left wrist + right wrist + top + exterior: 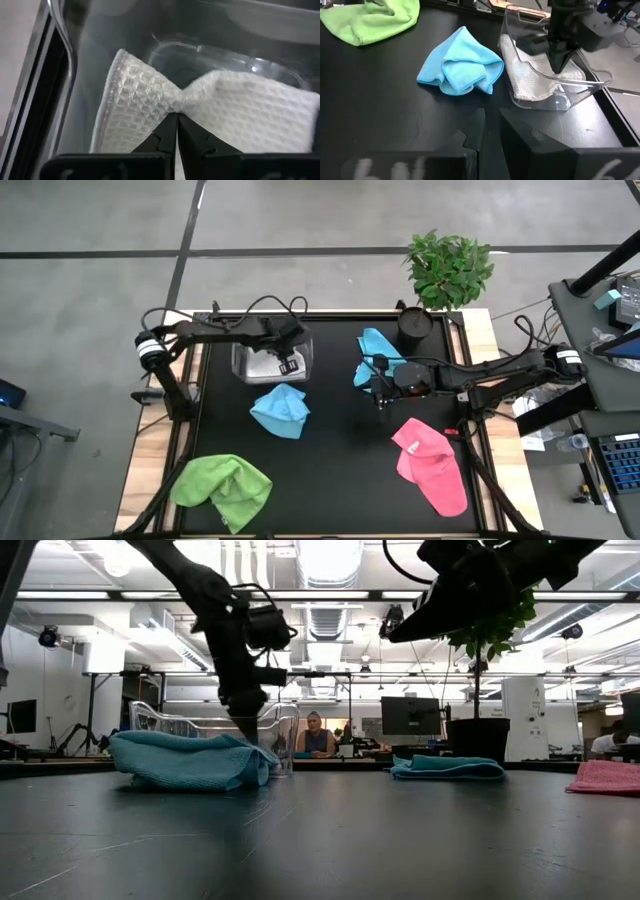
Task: Fold microfiber towels
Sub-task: Put the gray microfiber cloth into the transparent bin
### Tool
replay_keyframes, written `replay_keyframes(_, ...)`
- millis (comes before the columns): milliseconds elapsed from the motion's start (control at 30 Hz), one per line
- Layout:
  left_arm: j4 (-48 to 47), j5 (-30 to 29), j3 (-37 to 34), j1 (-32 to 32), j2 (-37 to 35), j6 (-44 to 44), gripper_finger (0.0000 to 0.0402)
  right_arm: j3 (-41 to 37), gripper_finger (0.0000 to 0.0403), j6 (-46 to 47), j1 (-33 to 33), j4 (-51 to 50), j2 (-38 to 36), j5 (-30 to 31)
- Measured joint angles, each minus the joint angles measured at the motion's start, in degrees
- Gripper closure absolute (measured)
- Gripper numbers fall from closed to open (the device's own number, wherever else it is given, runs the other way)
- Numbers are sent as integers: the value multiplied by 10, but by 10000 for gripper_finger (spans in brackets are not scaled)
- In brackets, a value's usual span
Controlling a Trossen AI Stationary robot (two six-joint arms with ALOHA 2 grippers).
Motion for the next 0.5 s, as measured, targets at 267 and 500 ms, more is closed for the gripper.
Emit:
replay_keyframes(267, 51, -15, 0, 8, 42, -5, 402, 0, 355, 0, 0, -1, 0, 0)
replay_keyframes(500, 49, -16, 0, 6, 42, -6, 402, 0, 355, 0, 0, -2, 0, 0)
